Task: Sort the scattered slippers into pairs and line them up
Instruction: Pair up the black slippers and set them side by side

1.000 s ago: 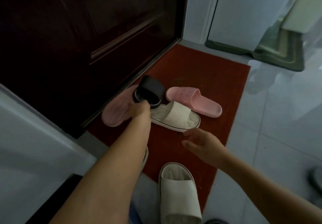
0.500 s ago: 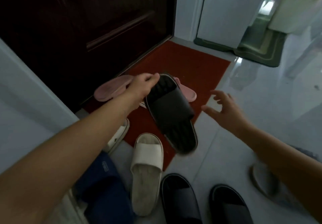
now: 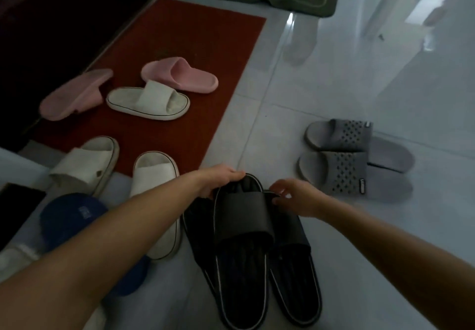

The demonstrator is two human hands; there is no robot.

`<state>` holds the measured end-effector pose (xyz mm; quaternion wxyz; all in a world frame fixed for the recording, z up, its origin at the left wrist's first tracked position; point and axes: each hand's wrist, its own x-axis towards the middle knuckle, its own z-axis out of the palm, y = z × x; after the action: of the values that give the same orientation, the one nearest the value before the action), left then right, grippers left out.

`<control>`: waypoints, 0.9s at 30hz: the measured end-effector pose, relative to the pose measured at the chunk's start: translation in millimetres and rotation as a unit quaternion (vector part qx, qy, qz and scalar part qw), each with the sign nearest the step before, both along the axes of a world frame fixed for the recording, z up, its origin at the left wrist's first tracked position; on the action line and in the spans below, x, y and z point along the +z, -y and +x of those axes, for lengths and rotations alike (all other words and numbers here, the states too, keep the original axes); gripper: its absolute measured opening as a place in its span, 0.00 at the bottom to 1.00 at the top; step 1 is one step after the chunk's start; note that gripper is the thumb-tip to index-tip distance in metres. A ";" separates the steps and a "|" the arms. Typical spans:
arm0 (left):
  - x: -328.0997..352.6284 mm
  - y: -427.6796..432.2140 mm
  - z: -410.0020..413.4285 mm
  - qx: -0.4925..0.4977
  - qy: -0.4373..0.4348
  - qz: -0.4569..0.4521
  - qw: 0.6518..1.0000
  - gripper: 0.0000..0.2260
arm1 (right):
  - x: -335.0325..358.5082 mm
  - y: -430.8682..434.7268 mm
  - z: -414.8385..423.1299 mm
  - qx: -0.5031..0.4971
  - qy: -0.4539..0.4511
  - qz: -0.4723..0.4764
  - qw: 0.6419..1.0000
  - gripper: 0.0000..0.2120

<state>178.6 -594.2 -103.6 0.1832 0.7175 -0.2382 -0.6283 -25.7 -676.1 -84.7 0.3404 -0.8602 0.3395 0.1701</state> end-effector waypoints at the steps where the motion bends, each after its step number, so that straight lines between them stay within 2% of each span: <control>1: -4.0 -3.3 0.3 -0.019 -0.001 0.015 1.000 0.16 | -5.9 -6.8 -0.4 0.007 -0.007 0.010 1.000 0.18; 3: -11.4 -11.0 1.6 -0.058 -0.006 0.042 0.997 0.13 | -16.2 -19.9 -0.8 0.052 -0.041 0.010 0.998 0.21; 6: -19.3 -20.0 0.9 -0.066 -0.026 0.054 0.996 0.12 | -21.9 -25.8 -1.1 0.117 -0.095 -0.053 0.987 0.22; 9: -22.7 -17.3 -8.1 -0.045 -0.044 0.033 0.997 0.12 | -18.3 -15.6 -6.4 0.046 -0.107 -0.039 0.992 0.20; 13: -24.1 -8.8 -32.5 -0.033 -0.020 0.011 0.999 0.12 | -10.9 2.6 -21.3 -0.064 -0.063 0.076 0.993 0.10; 16: -24.5 -4.9 -39.7 -0.042 -0.009 0.004 0.999 0.13 | -9.9 7.4 -27.2 -0.071 -0.054 0.112 0.990 0.05; 20: -27.6 -7.7 -35.5 -0.051 0.007 0.008 0.999 0.13 | -8.4 5.6 -30.0 -0.063 -0.057 0.158 0.984 0.09; 22: -30.8 -10.1 -34.2 -0.048 0.003 0.008 0.999 0.13 | -9.0 3.0 -29.1 -0.054 -0.072 0.163 0.983 0.04; 23: -33.0 -11.0 -34.2 -0.047 0.008 0.003 0.999 0.13 | -9.5 1.4 -28.2 -0.044 -0.082 0.160 0.983 0.05; 25: -38.0 -12.3 -35.1 -0.048 0.032 -0.010 0.998 0.12 | -9.3 -1.2 -26.2 -0.028 -0.104 0.143 0.984 0.16; 27: -41.2 -13.7 -36.8 -0.045 0.056 -0.022 0.997 0.14 | -8.5 -3.1 -23.8 -0.032 -0.092 0.152 0.983 0.21</control>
<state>141.8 -580.5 -144.8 0.1568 0.7358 -0.2936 -0.5898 -49.5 -673.0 -93.2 0.4403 -0.7674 0.3671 0.2871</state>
